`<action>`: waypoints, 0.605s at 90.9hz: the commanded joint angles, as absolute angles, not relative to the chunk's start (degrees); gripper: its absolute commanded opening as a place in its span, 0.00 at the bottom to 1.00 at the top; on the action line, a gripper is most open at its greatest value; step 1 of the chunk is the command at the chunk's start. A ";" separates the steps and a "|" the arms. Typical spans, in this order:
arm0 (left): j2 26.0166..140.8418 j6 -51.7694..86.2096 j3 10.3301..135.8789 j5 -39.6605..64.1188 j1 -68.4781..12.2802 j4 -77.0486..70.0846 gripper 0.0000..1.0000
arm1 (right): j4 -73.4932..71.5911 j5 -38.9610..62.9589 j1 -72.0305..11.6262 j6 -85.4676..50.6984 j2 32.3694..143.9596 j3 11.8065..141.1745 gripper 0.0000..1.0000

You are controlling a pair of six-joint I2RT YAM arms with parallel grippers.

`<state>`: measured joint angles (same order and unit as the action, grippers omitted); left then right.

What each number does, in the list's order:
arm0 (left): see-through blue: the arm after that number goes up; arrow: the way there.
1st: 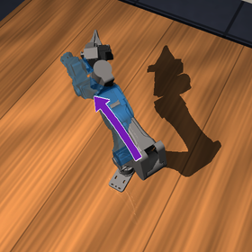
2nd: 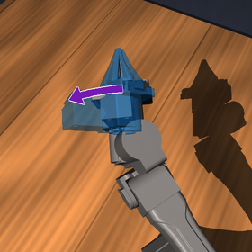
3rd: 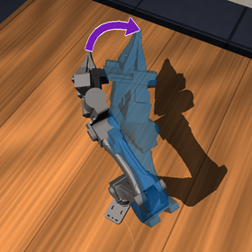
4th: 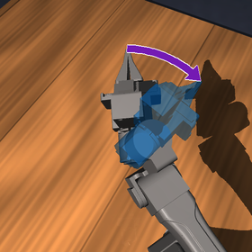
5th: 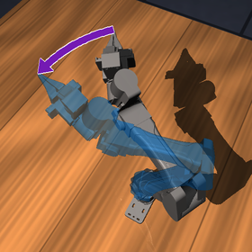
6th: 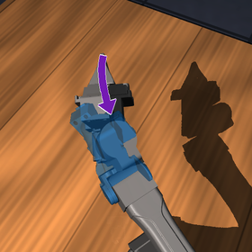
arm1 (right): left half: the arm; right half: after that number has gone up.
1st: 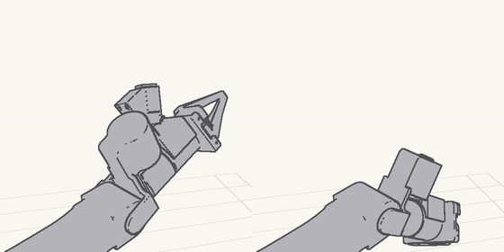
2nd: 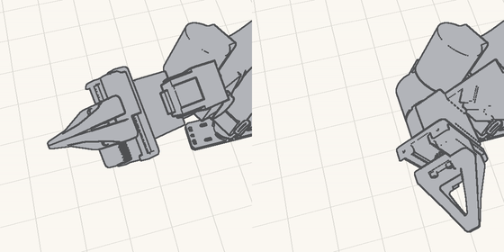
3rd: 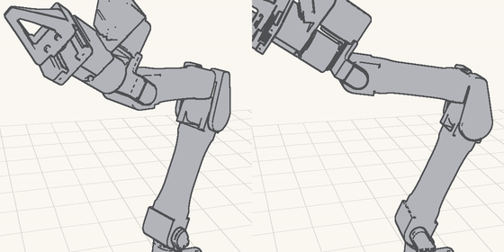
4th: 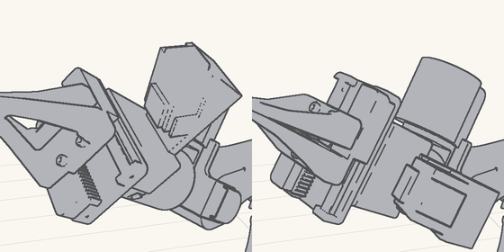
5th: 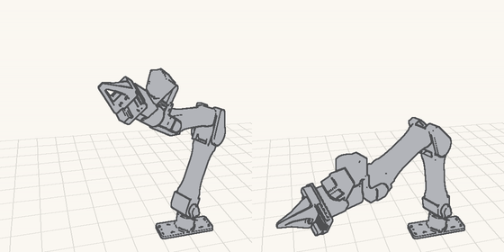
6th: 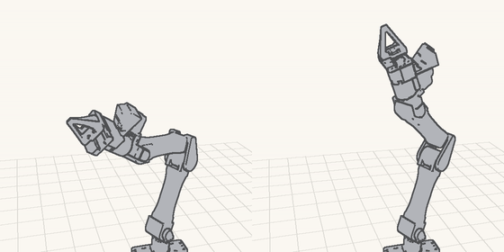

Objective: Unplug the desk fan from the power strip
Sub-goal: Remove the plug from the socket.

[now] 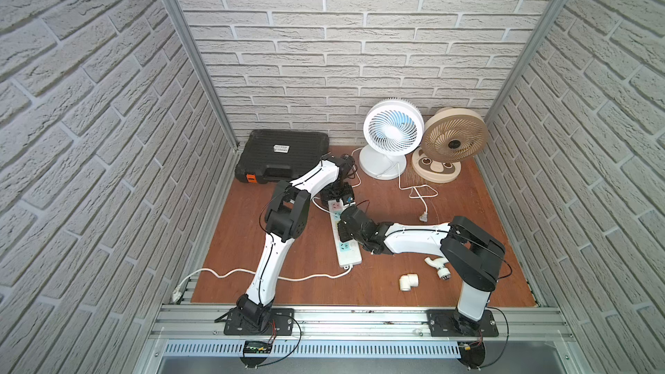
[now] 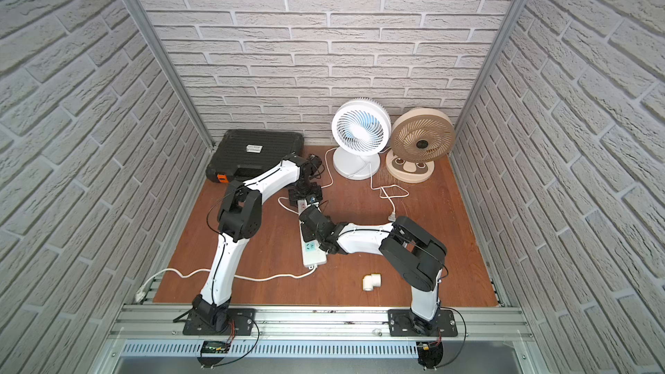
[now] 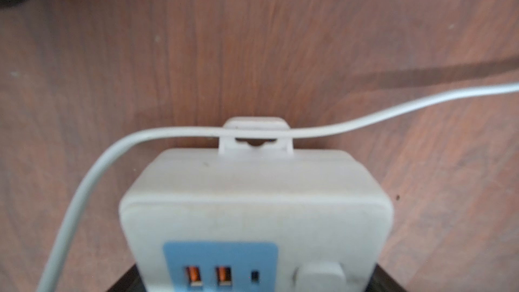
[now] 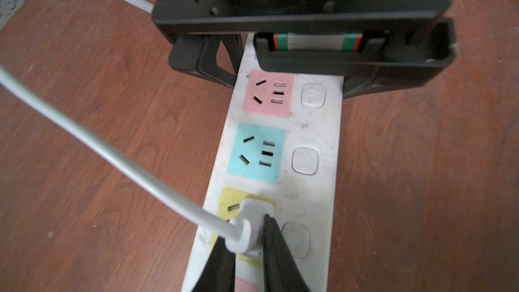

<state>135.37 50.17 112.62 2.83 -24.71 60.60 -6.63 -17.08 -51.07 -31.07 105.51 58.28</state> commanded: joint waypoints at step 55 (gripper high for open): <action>142.83 53.25 108.88 5.41 -24.49 67.15 0.00 | 0.77 -30.38 -57.57 -24.77 109.45 65.10 0.03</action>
